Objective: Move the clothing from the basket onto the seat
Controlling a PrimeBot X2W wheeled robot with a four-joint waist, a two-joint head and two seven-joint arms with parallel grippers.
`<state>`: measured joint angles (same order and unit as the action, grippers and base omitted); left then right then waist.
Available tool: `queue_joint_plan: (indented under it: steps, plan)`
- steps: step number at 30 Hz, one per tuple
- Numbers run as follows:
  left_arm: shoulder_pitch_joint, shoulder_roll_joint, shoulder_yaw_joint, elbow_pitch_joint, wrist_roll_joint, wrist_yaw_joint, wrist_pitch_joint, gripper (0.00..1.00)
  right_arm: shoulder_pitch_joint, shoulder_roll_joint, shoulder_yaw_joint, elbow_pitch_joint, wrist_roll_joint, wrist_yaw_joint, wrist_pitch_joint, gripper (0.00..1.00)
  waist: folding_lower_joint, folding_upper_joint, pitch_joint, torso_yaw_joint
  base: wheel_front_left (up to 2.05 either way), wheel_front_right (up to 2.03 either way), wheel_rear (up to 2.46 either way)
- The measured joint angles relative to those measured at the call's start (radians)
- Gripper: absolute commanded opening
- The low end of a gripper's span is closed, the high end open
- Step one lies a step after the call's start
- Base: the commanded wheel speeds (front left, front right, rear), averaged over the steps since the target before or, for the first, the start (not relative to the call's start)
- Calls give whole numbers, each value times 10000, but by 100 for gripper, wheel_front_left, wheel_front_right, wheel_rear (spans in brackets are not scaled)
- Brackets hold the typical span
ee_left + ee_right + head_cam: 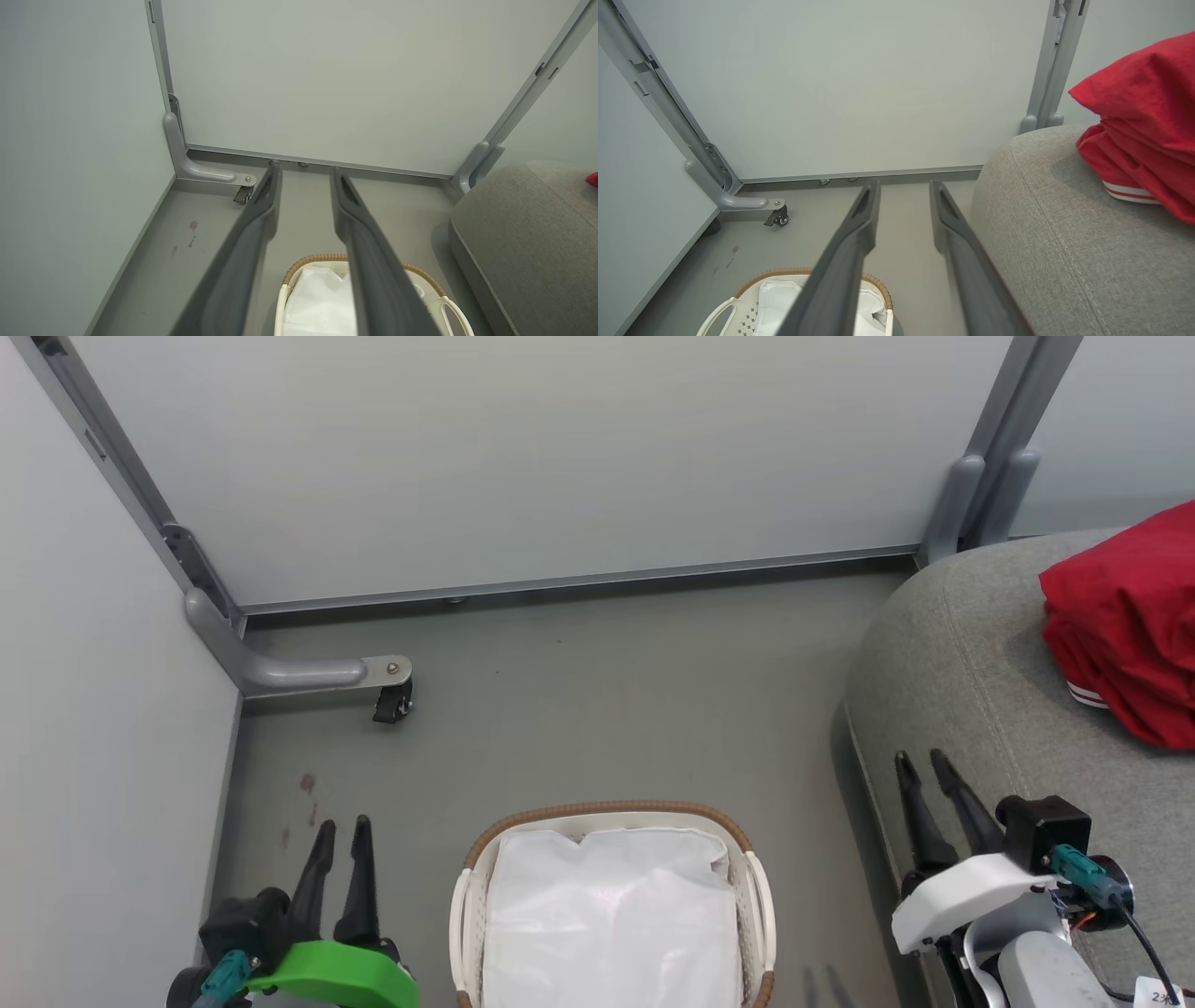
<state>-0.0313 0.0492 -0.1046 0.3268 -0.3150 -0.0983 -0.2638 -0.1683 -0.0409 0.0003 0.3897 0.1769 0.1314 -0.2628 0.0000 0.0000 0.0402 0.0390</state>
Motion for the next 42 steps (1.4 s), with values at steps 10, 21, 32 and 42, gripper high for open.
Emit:
queue_joint_plan:
  steps: [10,21,32,42]
  plan:
    - [15,-10,228,21,-1547,0,491,0,80,17,-192,17,1705,0,529,0,0,0,-30,-30,0,0,0]
    - [-3,-12,522,-94,-3258,-61,993,0,163,13,-280,-251,3626,0,984,0,0,0,-62,-65,0,0,0]
    - [-55,-12,775,-228,-4811,-81,1411,0,227,8,-408,-445,5313,0,1409,0,0,0,-94,-99,0,0,0]
    - [-163,-12,1007,-301,-6031,-119,1766,0,297,0,-523,-596,6663,-2,1760,0,0,0,-124,-129,0,0,0]
